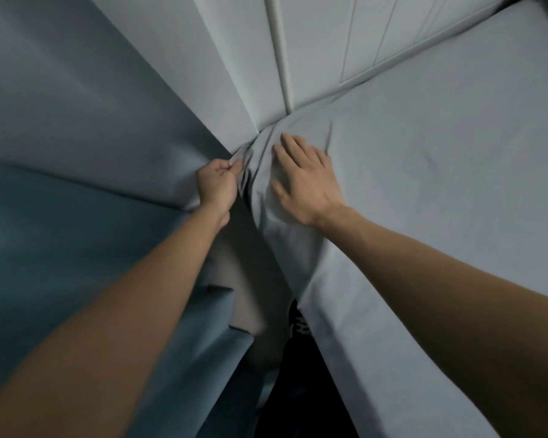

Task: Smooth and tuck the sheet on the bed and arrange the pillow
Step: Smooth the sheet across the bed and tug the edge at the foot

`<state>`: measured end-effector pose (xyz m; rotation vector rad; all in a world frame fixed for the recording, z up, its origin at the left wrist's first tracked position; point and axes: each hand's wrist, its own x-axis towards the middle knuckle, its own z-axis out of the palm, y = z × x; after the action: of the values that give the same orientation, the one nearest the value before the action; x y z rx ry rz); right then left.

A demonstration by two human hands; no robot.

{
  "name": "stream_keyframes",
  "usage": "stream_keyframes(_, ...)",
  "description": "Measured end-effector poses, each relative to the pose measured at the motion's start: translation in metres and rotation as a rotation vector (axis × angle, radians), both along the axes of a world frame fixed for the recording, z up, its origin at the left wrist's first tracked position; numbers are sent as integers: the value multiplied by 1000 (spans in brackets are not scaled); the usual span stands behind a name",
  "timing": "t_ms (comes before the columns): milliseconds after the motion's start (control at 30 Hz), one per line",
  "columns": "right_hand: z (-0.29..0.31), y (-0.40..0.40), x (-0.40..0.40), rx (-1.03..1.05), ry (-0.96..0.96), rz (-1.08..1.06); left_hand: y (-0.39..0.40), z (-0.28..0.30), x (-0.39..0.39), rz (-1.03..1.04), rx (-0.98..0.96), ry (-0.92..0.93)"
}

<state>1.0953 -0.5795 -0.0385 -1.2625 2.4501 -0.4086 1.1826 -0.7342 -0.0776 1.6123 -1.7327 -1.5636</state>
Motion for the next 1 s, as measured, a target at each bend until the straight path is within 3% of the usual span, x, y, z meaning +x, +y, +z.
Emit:
stream_keyframes(167,-1,-28,2,17,54,27,-8,-32,10,54,-54,-140)
stream_keyframes(367,-4,-34,-4,31,108,56,-31,-53,-3,-20,-179,-295)
stream_keyframes(467,-7,-28,-9,38,136,15,-34,-64,-11,6,-104,-301)
stream_keyframes(633,-10,-25,-15,53,117,23,-31,-58,-4,280,31,-184)
stream_keyframes(733,-8,-29,-12,47,108,6,-11,-46,27,26,-158,-116)
stream_keyframes(833,-6,-32,-8,48,95,-11,9,-41,37,-257,-225,24)
stream_keyframes(1000,-6,-33,-8,46,113,-8,2,-38,26,-375,-473,-132)
